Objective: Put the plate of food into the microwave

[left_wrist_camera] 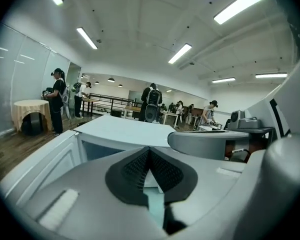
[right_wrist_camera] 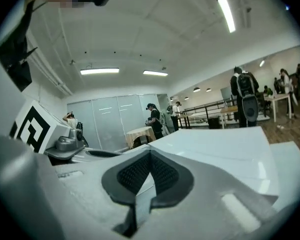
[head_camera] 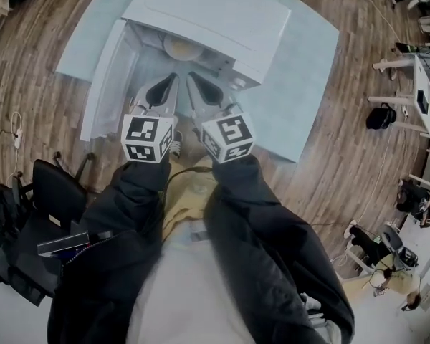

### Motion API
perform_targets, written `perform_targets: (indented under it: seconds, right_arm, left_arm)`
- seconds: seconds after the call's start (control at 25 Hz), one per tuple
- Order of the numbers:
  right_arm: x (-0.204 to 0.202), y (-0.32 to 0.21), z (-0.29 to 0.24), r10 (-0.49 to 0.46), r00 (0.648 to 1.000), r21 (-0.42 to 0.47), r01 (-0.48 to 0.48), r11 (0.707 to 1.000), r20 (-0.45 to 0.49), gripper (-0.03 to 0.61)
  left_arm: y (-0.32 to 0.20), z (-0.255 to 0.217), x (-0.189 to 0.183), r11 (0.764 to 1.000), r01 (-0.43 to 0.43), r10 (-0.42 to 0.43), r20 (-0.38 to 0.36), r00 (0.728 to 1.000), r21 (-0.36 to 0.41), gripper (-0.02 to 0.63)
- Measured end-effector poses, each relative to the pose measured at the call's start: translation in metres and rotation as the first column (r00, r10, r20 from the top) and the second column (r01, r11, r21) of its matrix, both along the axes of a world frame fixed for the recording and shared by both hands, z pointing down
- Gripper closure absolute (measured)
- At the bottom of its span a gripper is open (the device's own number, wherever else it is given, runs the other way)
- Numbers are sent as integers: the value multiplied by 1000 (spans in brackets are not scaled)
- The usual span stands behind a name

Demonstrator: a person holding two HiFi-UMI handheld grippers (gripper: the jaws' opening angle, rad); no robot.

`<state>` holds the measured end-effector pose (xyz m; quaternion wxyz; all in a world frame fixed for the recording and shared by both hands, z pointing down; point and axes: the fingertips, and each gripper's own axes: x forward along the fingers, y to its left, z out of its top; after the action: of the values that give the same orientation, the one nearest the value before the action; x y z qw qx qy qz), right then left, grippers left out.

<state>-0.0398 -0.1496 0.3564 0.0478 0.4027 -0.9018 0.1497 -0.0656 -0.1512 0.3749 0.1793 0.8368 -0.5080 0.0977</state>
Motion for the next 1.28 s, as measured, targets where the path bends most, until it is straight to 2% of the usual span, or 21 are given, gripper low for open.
perform_targets:
  seconds: [0.16, 0.32, 0.52, 0.88, 1.28]
  right_arm:
    - [12, 2, -39, 9, 1000, 122, -12, 992, 20, 584]
    - [26, 6, -69, 26, 1000, 239, -22, 971, -15, 583]
    - [60, 2, -104, 61, 998, 323, -49, 945, -29, 583]
    - [71, 0, -102, 73, 995, 354, -44, 934, -68, 583]
    - [70, -1, -107, 72, 994, 374, -36, 927, -82, 583]
  left_arm:
    - [-1, -28, 15, 996, -39, 37, 31, 999, 86, 617]
    - [-1, -54, 28, 983, -73, 60, 79, 995, 171, 617]
    - [-8, -93, 58, 957, -97, 73, 95, 993, 275, 617]
    - [-10, -95, 66, 950, -123, 90, 124, 988, 288, 617]
    - [-13, -100, 67, 947, -114, 81, 122, 989, 300, 617]
